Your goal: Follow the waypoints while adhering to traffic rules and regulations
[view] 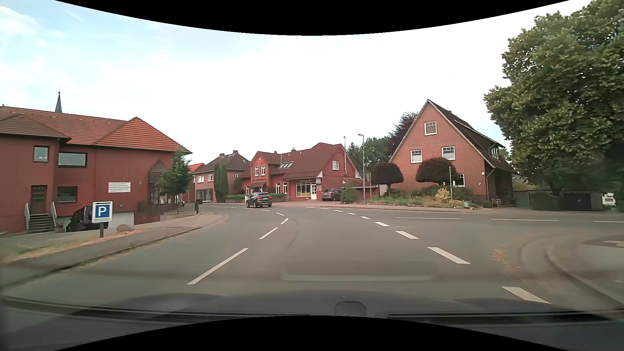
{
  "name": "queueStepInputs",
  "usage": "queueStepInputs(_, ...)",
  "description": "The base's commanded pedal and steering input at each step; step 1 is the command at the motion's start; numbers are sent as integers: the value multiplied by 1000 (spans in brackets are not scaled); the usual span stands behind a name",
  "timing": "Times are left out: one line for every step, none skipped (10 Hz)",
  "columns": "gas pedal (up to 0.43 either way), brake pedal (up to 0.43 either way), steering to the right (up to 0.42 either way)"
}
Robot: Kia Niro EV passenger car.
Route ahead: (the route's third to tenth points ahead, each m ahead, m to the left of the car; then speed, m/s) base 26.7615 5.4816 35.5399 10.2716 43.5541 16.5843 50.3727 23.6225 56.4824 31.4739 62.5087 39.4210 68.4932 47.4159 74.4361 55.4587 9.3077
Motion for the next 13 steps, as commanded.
queueStepInputs(197, 0, -3)
queueStepInputs(138, 0, -7)
queueStepInputs(130, 0, -5)
queueStepInputs(118, 0, -4)
queueStepInputs(98, 0, -5)
queueStepInputs(98, 0, -10)
queueStepInputs(67, 0, -18)
queueStepInputs(67, 0, -23)
queueStepInputs(67, 0, -32)
queueStepInputs(67, 0, -39)
queueStepInputs(67, 0, -44)
queueStepInputs(67, 0, -49)
queueStepInputs(67, 0, -51)
